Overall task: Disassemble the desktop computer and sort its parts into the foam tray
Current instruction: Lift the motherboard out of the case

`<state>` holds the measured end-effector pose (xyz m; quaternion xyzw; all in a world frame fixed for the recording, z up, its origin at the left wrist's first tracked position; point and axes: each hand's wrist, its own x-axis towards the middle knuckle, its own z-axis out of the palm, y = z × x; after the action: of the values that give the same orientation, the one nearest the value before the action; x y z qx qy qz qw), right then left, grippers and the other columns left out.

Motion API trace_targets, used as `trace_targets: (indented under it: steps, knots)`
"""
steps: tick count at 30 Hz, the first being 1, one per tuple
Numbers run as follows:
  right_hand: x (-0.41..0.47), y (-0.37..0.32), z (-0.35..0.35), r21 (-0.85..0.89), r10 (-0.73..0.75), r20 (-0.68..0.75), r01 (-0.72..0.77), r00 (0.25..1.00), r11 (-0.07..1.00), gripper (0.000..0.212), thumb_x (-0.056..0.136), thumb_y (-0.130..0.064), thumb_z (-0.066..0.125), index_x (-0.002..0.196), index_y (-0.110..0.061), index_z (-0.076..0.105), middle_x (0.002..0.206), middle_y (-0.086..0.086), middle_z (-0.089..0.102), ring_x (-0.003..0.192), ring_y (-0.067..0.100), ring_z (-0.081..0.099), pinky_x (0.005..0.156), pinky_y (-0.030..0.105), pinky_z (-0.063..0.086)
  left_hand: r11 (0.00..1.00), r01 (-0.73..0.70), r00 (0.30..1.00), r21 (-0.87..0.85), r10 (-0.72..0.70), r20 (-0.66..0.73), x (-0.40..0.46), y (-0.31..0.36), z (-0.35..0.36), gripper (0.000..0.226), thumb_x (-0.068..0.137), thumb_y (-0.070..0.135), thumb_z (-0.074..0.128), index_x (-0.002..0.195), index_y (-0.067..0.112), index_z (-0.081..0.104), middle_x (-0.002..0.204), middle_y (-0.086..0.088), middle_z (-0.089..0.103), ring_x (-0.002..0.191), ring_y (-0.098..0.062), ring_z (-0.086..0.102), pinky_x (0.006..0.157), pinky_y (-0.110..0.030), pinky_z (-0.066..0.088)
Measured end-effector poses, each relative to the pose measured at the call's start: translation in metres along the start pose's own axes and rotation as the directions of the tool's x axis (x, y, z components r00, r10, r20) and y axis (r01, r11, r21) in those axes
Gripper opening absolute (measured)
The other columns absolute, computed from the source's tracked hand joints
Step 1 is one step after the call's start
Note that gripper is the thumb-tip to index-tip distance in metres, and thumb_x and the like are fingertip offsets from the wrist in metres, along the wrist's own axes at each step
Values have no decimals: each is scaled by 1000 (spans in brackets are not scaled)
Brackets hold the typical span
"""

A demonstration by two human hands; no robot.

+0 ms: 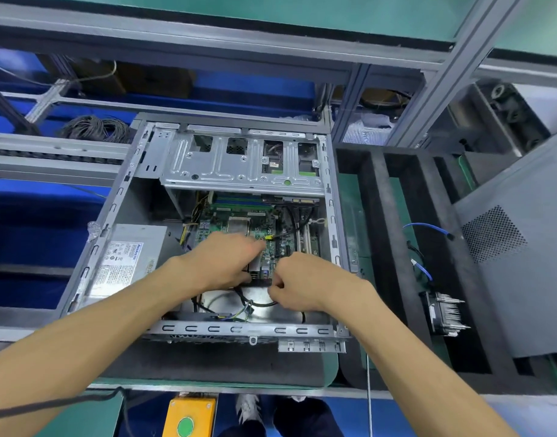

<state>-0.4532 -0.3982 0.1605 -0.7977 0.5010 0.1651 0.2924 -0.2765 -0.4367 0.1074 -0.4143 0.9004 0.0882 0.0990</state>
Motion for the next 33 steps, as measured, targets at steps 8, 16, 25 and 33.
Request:
trace_targets:
  steps: [8,16,25,33]
  knots:
    - [-16,0,-21,1,0,-226,1,974,1000,41,100,-28,50,63,-10,52,61,4,47,56,20,46,60,32,41,976,40,999,-213,-34,32,-16,-16,-46,40,88,42,68,122,23,60,109,5,53,104,-16,55,88,-39,48]
    - [-15,3,-27,-2,-68,-504,77,861,997,27,93,-49,61,98,-25,49,108,-5,49,109,19,42,101,41,34,877,30,993,-480,31,118,-21,-25,-92,39,87,40,72,125,33,65,98,3,53,87,-4,52,79,-26,40]
    - [7,1,-16,78,-33,-596,98,802,992,56,90,-45,68,137,-24,44,111,1,69,97,27,64,68,35,40,891,-13,994,-453,58,87,-3,-25,-120,27,82,34,75,109,34,72,88,12,52,78,-2,54,71,-26,43]
    - [12,0,5,75,-67,-680,160,730,984,59,86,-35,70,139,-20,51,93,3,74,82,30,68,63,35,46,990,-110,987,-92,97,-127,-28,-10,-91,47,74,47,74,106,26,47,97,12,42,92,-9,39,80,-25,36]
